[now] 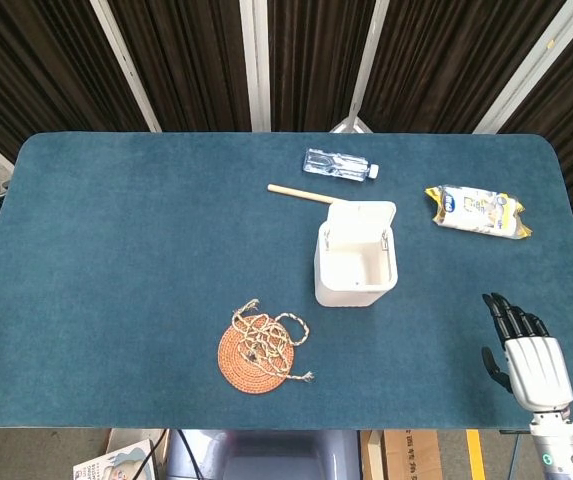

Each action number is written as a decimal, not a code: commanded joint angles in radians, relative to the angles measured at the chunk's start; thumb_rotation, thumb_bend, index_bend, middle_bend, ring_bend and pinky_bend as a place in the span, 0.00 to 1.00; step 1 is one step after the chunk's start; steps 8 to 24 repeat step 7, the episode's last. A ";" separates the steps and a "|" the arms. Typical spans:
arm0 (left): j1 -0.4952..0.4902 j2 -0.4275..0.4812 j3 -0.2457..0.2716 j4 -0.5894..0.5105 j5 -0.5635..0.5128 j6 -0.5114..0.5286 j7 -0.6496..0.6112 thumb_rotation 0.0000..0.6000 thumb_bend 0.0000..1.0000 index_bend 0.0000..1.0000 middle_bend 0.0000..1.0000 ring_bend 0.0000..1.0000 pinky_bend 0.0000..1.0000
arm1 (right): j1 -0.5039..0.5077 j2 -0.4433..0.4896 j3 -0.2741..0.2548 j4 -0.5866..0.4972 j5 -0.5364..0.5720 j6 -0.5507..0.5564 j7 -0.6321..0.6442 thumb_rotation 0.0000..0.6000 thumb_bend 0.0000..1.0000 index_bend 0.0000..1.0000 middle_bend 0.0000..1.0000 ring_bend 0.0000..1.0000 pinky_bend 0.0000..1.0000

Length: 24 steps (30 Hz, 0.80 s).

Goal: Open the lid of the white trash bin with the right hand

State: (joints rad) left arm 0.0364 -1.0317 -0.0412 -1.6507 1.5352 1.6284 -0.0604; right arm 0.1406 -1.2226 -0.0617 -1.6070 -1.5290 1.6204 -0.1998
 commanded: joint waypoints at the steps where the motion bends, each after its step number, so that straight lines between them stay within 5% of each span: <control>1: -0.001 0.003 0.000 0.000 -0.001 -0.003 -0.001 1.00 0.16 0.17 0.06 0.00 0.01 | -0.007 0.003 0.008 -0.001 0.014 -0.011 -0.010 1.00 0.40 0.08 0.13 0.20 0.26; 24: -0.005 0.000 -0.003 0.007 0.000 -0.003 -0.003 1.00 0.16 0.17 0.06 0.00 0.01 | -0.017 0.013 0.021 -0.010 0.018 -0.016 0.004 1.00 0.40 0.08 0.13 0.20 0.26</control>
